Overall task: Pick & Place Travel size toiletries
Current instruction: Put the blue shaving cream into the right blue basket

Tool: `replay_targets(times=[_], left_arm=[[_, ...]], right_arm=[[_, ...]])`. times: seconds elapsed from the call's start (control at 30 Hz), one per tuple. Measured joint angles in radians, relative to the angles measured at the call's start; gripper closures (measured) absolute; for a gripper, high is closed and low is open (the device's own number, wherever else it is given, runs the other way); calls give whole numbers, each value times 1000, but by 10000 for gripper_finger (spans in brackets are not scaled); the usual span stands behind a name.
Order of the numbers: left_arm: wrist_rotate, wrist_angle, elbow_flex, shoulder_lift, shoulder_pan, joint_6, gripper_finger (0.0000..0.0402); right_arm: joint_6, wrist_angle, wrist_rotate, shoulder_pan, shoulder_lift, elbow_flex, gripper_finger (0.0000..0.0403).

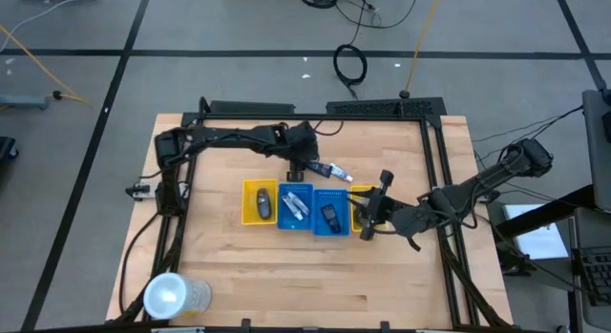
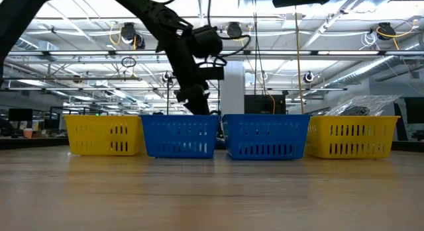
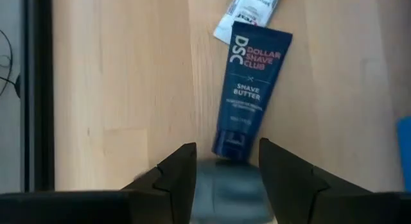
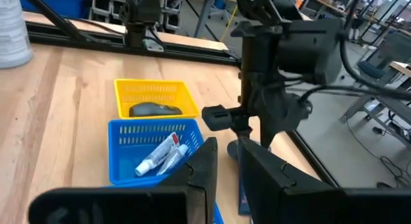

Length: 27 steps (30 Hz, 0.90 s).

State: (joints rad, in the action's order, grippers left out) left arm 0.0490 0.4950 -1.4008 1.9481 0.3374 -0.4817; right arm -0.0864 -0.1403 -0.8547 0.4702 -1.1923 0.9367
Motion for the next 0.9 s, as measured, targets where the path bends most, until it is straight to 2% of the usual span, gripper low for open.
replay_targets(times=[0.17, 0.37, 0.6, 0.9], left_arm=[[-1, 114, -93, 86, 0, -30, 238], [3, 128, -123, 149, 0, -74, 236], [-9, 130, -123, 160, 9, -100, 241], [-58, 127, -123, 160, 20, -101, 280]], right_arm=[[1, -7, 1, 0, 0, 0, 348], [10, -7, 1, 0, 0, 0, 348], [12, -7, 23, 0, 0, 0, 348], [12, -7, 23, 0, 0, 0, 348]])
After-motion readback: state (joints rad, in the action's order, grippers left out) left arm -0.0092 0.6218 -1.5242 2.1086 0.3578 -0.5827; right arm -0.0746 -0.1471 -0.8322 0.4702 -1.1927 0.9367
